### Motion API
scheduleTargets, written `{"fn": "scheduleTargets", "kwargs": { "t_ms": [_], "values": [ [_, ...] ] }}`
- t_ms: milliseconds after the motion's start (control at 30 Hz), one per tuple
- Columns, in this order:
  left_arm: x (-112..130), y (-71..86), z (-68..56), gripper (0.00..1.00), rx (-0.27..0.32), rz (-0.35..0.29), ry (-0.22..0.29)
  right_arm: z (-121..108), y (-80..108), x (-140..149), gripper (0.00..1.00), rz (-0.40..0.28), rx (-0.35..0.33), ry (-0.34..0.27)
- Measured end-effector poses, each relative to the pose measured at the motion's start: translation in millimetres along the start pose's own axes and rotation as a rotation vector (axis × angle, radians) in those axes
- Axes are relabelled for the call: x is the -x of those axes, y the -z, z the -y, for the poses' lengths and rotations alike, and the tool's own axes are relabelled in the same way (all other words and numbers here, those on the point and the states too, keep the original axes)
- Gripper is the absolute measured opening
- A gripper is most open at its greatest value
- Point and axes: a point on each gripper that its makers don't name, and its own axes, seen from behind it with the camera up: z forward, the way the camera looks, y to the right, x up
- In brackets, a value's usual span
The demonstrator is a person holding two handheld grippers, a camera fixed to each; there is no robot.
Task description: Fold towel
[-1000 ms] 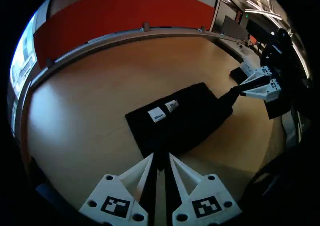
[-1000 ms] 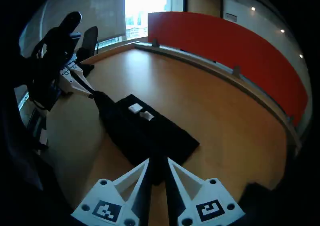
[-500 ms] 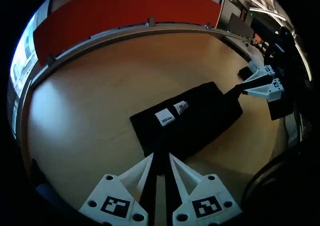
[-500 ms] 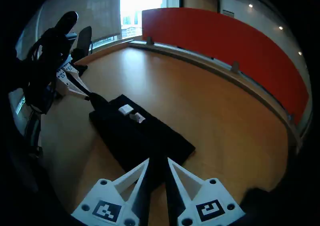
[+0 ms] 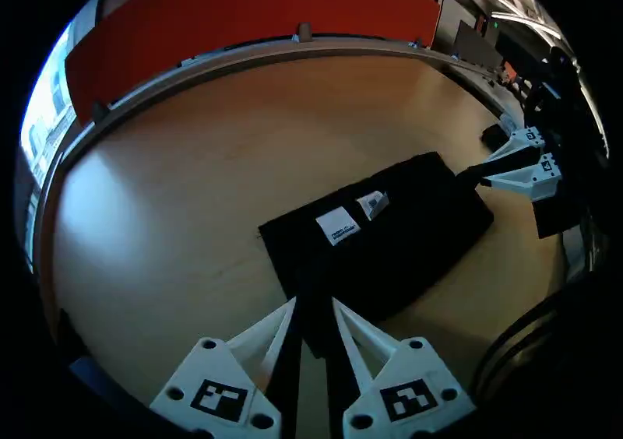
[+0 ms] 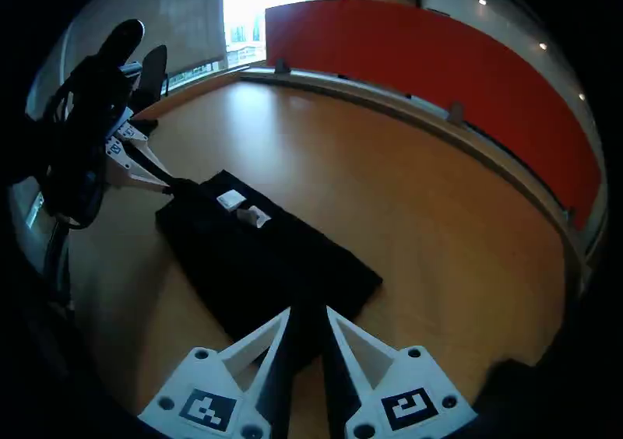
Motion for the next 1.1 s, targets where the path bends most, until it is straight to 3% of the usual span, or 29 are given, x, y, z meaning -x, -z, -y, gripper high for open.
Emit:
{"fn": "scheduleTargets", "kwargs": {
  "t_ms": [267, 600, 667, 867, 1000, 1100],
  "values": [
    [-5, -10.2, 14.9, 0.35, -0.042, -0.013, 0.005, -10, -9.9, 1, 0.27, 0.009, 0.048, -0.035],
    [-7, -17.1, 32.2, 0.41, -0.093, -0.005, 0.010, -20, -19.5, -2, 0.38, 0.016, 0.089, -0.041],
    [-10, -17.0, 35.2, 0.47, -0.101, -0.008, 0.009, -23, -20.7, -4, 0.39, 0.015, 0.098, -0.040],
    [-16, -16.7, 46.0, 0.66, -0.136, -0.019, 0.002, -32, -22.5, -8, 0.52, 0.011, 0.129, -0.042],
    [-19, -14.8, 54.9, 0.84, -0.171, -0.026, -0.008, -37, -22.7, -9, 0.63, 0.011, 0.145, -0.034],
    [-21, -13.8, 57.3, 0.91, -0.180, -0.030, -0.012, -40, -22.7, -9, 0.71, 0.012, 0.157, -0.025]
  ]
}}
